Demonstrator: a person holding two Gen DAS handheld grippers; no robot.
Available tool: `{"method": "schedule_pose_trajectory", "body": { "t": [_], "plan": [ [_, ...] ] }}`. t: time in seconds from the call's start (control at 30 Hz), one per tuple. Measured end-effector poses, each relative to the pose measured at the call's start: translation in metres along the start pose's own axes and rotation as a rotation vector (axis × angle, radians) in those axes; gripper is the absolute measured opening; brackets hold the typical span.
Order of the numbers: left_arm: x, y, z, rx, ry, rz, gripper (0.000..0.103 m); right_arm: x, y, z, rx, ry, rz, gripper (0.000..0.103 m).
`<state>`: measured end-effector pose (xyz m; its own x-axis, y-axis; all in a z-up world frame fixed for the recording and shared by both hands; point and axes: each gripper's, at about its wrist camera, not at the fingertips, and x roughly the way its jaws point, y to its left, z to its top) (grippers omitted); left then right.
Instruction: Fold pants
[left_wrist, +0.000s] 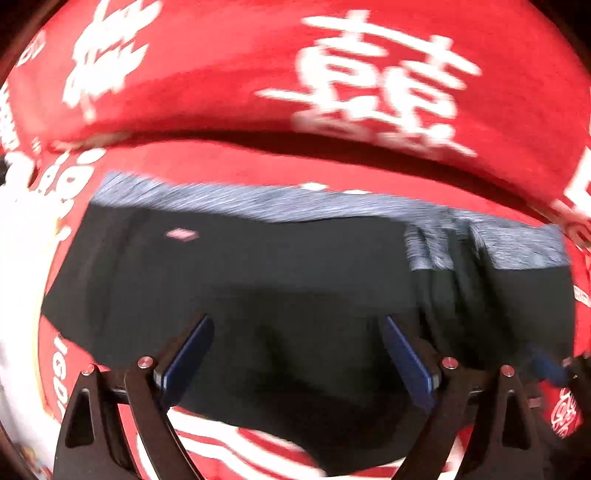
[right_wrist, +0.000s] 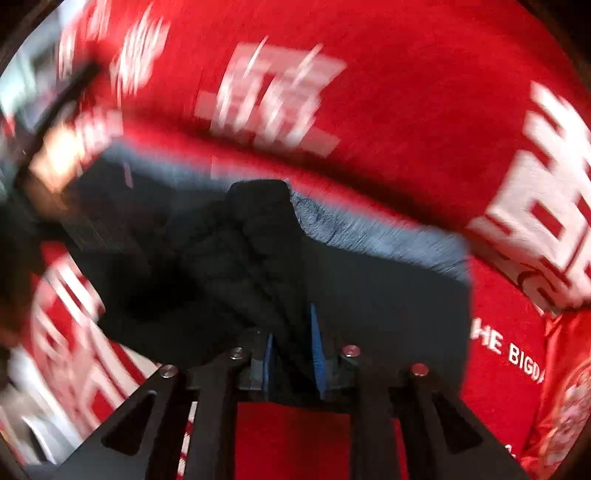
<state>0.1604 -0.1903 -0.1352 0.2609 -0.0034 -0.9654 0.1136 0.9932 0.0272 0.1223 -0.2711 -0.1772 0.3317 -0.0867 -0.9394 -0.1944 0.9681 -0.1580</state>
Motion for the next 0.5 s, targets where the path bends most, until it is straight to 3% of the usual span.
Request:
{"method": "schedule_pose_trajectory", "body": {
  "t": [0.07,0.13,0.2,0.33,0.37,0.4,0.5],
  "plan": [
    [0.0,0.015,-0.002,-0.007,0.005,-0.003,0.093,0.012,0.038,-0.007,-0.165,0.032,-0.2,0.028],
    [0.002,0.015,-0.002,-0.006,0.007,-0.027,0.093,0.001,0.054,-0.01,-0.217,0.011,-0.221,0.039],
    [0.004,0.028,-0.006,-0.009,0.013,-0.071,0.093,-0.026,0.046,-0.01,-0.139,-0.014,-0.081,0.049],
    [0.007,0.02,-0.002,0.021,0.025,-0.182,0.093,-0.041,-0.024,-0.014,0.35,-0.025,0.337,0.05],
    [0.007,0.013,-0.003,0.039,0.027,-0.179,0.093,-0.029,-0.051,-0.02,0.555,-0.009,0.475,0.05],
    [0.01,0.006,-0.004,0.067,0.036,-0.167,0.093,-0.019,-0.061,-0.024,0.665,0.013,0.54,0.05],
    [0.019,-0.012,-0.009,0.137,0.059,-0.135,0.093,0.011,-0.078,-0.04,0.894,0.075,0.718,0.05]
  ]
}}
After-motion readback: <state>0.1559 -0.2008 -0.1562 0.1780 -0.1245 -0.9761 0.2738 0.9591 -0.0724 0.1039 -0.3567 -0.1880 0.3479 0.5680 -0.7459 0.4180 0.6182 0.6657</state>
